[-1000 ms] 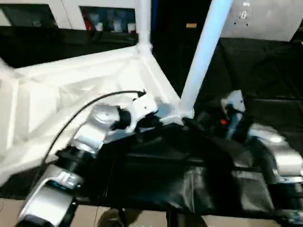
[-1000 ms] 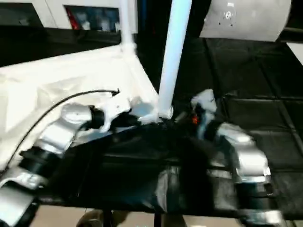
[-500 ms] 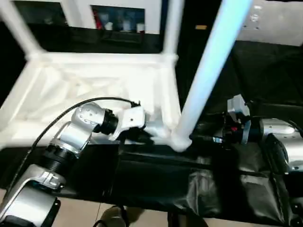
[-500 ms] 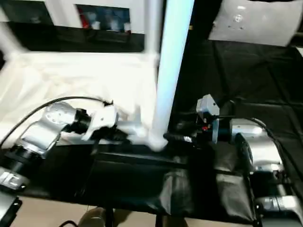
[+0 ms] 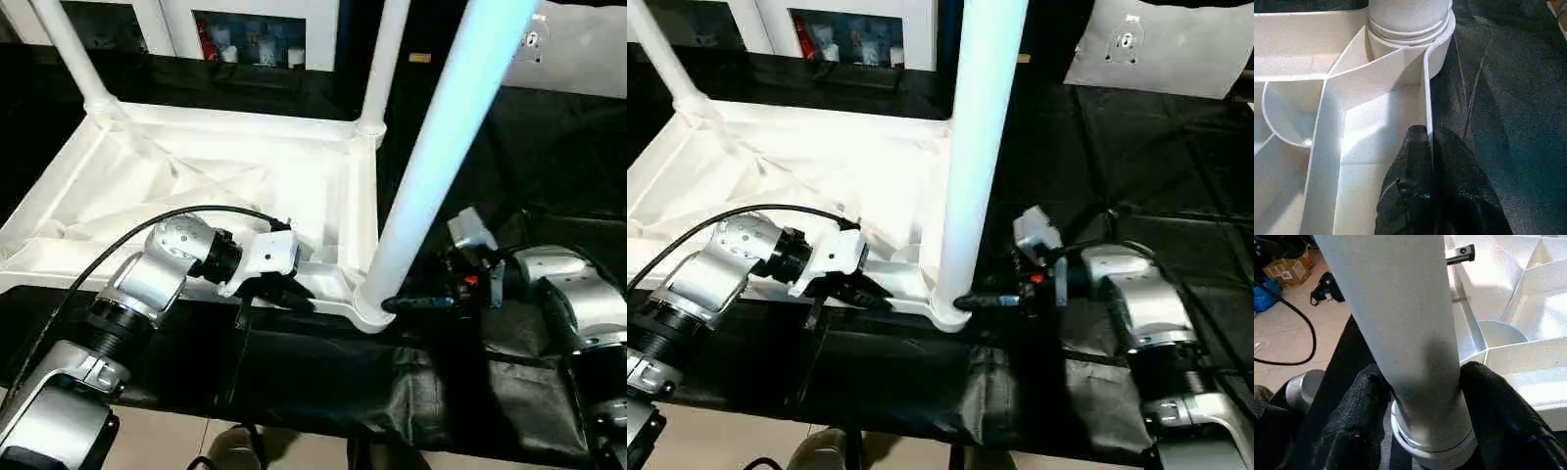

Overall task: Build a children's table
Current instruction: Rotate leg to tighten

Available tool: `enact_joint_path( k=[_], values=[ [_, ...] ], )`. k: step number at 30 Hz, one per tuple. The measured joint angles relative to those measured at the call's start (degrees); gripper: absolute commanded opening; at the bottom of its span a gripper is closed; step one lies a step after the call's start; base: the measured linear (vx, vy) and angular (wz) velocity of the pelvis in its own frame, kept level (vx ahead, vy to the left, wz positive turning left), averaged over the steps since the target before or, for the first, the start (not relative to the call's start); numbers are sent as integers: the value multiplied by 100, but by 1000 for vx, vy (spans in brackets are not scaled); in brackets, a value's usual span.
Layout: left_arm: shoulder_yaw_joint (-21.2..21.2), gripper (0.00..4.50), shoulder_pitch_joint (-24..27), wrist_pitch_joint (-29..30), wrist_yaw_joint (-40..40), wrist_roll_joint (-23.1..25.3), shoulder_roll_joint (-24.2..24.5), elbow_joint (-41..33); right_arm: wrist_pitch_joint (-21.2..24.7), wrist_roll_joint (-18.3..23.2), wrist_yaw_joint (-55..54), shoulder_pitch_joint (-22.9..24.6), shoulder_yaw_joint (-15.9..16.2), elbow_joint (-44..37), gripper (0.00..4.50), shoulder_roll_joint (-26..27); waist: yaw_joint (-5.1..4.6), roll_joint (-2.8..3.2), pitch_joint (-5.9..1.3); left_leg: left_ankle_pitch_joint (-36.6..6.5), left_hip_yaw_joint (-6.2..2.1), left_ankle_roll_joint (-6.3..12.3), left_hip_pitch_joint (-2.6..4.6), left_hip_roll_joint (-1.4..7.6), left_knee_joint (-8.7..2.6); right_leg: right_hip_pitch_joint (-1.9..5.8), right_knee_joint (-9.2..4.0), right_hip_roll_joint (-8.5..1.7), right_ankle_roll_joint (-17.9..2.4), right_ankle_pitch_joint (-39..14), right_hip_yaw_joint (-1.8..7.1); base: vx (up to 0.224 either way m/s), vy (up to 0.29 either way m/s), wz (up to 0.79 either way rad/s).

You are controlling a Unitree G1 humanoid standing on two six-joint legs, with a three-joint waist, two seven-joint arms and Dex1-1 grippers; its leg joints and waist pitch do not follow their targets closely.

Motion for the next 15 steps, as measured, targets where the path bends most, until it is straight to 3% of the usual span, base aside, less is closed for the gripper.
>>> enact_joint_path(
  k=[9, 15],
  values=[
    [22, 0, 10, 46, -12, -46, 3, -2, 90, 20, 55, -41, 8, 39, 196, 11, -10, 0, 0, -9, -1, -14, 0, 0, -2, -1, 0, 0, 2, -1, 0, 0, 0, 0],
    [148, 0, 51, 622, 319, -102, -268, -74, 604, 240, -566, 522, -356, -595, 196, 74, 24, 1, 0, -13, 3, -22, 0, -3, -4, -1, -4, -2, 8, -5, 6, 0, 0, 0]
  ],
)
